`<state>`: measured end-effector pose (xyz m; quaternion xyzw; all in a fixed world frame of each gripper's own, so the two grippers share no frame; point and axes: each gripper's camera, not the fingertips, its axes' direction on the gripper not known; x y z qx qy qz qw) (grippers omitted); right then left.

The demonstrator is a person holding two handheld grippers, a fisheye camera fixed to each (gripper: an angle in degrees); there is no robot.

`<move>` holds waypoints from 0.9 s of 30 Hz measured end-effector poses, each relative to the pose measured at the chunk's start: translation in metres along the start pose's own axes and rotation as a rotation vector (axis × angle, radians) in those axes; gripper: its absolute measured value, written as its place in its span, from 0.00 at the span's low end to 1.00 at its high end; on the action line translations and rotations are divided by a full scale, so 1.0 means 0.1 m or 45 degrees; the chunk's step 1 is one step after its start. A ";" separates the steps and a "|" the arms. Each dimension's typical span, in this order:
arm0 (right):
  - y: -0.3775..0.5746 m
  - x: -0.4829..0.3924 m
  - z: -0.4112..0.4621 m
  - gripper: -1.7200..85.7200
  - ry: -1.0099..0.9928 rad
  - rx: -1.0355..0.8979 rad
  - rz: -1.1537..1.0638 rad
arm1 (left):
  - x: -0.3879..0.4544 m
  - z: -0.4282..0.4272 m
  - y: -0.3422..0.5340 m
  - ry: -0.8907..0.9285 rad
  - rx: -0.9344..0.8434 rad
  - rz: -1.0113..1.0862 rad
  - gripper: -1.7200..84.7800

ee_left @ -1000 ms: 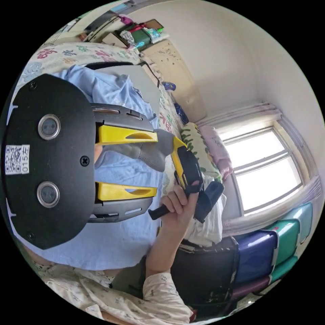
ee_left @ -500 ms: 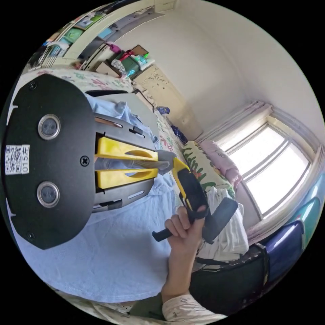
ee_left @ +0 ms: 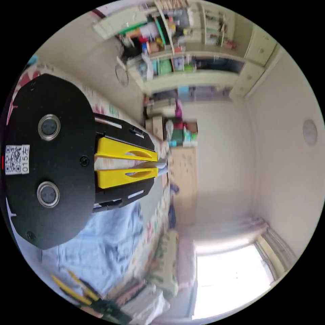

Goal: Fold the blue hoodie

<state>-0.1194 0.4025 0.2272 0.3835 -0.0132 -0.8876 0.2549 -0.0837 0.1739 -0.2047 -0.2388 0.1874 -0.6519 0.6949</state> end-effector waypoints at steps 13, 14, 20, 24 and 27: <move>0.07 0.90 -0.74 0.07 0.361 -0.011 0.647 | -1.61 -1.14 0.76 0.266 -0.334 -0.371 0.18; 0.34 1.17 -1.24 0.07 0.633 -0.032 0.836 | -1.52 -1.26 0.84 0.332 -0.370 -0.342 0.18; 1.77 1.30 -3.45 0.11 1.696 -0.056 1.790 | -1.29 -1.70 0.88 0.538 -0.470 -0.316 0.18; 1.92 0.50 -3.53 0.13 1.237 0.376 1.519 | -1.15 -1.90 0.83 0.690 -0.494 -0.308 0.19; 1.90 -0.06 -3.13 0.14 0.896 0.385 1.357 | -1.02 -1.98 0.83 0.792 -0.565 -0.286 0.20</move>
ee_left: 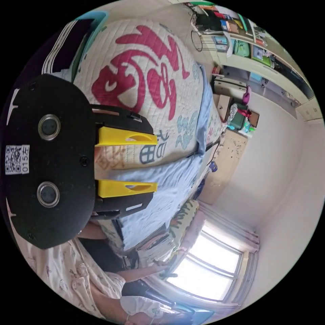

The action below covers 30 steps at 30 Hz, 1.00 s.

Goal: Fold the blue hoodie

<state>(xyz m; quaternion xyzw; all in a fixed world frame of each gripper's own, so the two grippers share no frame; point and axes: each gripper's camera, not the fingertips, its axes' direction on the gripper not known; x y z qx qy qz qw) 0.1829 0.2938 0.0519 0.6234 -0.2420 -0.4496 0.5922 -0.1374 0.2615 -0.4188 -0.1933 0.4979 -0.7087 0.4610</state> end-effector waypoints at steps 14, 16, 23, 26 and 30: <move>1.95 0.08 -0.07 0.18 -0.497 -0.393 -0.017 | 0.10 -0.39 0.19 0.114 -0.132 0.004 0.15; 1.94 0.12 -0.12 0.18 -0.502 -0.406 -0.030 | 0.08 -0.43 0.22 0.128 -0.126 0.011 0.13; 1.90 0.23 -0.10 0.10 -0.596 -0.559 -0.106 | 0.12 -0.56 0.35 0.127 -0.096 0.025 0.07; 1.90 0.28 -0.07 0.03 -0.642 -0.599 -0.158 | 0.15 -0.63 0.40 0.112 -0.098 0.032 0.04; 1.86 0.54 -0.23 0.02 -0.567 -0.515 -0.066 | 0.20 -0.72 0.48 0.109 -0.088 0.057 0.02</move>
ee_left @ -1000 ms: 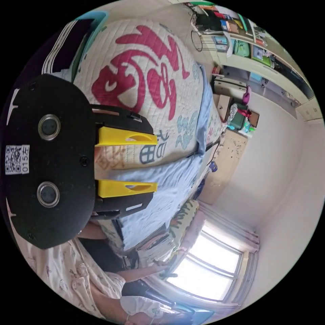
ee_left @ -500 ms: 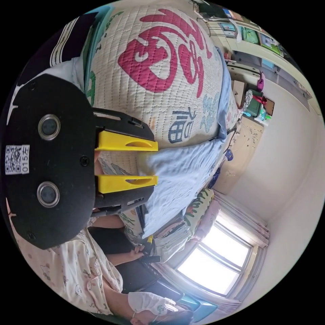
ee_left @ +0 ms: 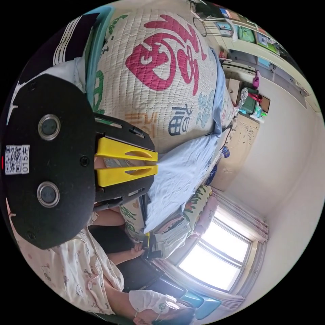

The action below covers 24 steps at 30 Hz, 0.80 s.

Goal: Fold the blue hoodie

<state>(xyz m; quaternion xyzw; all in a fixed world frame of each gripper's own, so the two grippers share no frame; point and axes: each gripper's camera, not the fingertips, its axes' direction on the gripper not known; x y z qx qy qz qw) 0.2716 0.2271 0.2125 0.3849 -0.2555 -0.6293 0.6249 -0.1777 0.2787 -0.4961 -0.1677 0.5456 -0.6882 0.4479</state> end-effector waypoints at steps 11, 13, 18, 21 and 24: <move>0.24 -0.08 0.02 0.16 0.255 0.055 0.114 | 0.00 0.22 0.39 -0.101 -0.015 0.069 0.02; 0.28 -0.14 0.10 0.16 0.287 0.044 0.110 | -0.02 0.27 0.45 -0.103 -0.007 0.065 0.02; 0.33 -0.25 0.22 0.17 0.469 0.001 0.154 | -0.03 0.41 0.61 -0.125 -0.022 0.073 0.02; 0.36 -0.24 0.34 0.17 0.361 0.012 0.157 | -0.03 0.47 0.69 -0.132 -0.016 0.077 0.02; 0.37 -0.32 0.40 0.05 0.457 0.015 0.126 | -0.02 0.49 0.78 -0.127 -0.005 0.075 0.02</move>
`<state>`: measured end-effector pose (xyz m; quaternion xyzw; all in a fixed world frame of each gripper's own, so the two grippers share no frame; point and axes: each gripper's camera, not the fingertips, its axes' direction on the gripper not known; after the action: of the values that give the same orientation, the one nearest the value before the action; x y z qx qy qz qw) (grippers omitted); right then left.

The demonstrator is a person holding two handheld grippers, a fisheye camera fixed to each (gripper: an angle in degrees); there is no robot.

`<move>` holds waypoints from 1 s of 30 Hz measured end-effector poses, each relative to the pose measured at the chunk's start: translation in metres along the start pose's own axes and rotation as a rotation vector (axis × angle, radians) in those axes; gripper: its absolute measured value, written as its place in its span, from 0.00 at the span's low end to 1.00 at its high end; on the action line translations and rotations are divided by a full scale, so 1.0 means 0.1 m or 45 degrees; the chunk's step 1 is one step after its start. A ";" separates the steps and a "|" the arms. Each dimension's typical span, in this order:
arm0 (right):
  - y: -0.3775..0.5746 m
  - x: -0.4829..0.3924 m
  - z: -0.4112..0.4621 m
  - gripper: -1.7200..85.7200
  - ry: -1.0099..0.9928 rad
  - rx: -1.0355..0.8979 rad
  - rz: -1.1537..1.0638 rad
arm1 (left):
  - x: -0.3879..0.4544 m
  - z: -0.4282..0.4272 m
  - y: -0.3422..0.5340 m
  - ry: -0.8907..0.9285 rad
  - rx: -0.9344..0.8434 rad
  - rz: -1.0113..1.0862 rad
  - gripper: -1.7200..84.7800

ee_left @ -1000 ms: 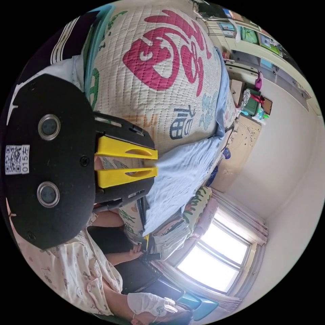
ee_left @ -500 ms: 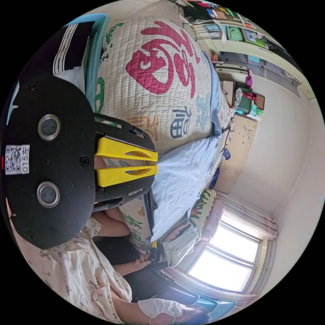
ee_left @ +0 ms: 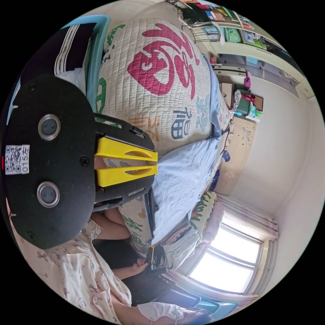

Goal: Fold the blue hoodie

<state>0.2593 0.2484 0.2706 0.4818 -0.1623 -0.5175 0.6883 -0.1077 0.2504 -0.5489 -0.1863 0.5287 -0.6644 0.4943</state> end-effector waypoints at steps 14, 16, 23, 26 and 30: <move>0.40 -0.07 0.03 0.01 0.040 0.058 0.066 | 0.31 0.25 0.64 0.010 -0.055 0.112 0.02; 0.43 -0.10 0.19 0.01 0.011 0.024 0.071 | 0.33 0.38 0.74 -0.020 -0.074 0.112 0.02; 0.63 -0.26 0.51 0.03 -0.025 -0.049 0.100 | 0.29 0.58 0.97 -0.047 -0.087 0.072 0.02; 0.74 -0.35 0.37 0.01 0.323 -0.021 0.163 | 0.41 0.44 0.88 -0.302 -0.017 0.108 0.02; 0.65 -0.72 0.17 0.01 0.537 0.208 0.088 | 0.77 0.41 0.58 -0.480 0.202 0.262 0.02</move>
<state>0.2532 0.3027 0.3525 0.6274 -0.0726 -0.3666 0.6831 -0.0833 0.1661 -0.6062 -0.2128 0.3892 -0.6033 0.6628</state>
